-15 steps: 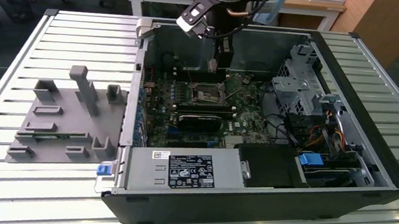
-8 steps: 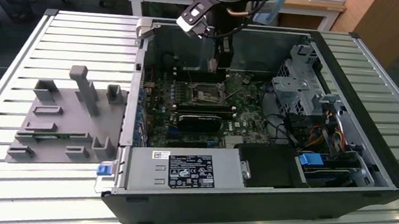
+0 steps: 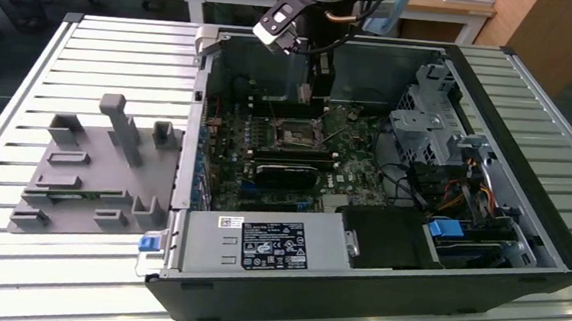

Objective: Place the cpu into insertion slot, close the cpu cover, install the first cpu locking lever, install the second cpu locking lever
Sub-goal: 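Place the cpu into insertion slot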

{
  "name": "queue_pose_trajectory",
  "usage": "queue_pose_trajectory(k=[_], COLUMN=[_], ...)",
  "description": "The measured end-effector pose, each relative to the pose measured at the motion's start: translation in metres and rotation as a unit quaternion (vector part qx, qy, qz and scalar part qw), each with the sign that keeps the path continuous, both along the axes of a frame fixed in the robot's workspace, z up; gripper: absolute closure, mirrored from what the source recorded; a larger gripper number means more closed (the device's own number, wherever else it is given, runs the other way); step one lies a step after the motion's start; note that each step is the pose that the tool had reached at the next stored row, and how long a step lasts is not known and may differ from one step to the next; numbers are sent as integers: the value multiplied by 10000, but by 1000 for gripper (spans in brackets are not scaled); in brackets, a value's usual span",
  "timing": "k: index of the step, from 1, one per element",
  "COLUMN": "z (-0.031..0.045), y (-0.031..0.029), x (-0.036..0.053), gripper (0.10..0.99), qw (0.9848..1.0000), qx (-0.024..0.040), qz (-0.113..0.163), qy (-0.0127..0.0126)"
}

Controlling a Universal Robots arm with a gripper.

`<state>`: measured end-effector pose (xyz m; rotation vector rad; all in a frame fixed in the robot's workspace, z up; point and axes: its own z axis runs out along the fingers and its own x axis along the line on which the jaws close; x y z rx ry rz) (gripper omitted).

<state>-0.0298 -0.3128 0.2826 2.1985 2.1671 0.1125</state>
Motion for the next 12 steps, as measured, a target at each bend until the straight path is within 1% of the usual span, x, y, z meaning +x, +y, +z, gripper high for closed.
queue_pose_trajectory(k=[7, 12], z=[1, -31], y=[0, 0], x=[0, -5], gripper=[545, 545], qw=[10000, 10000], qx=[0, 0], qz=[0, 32], qy=[0, 0])
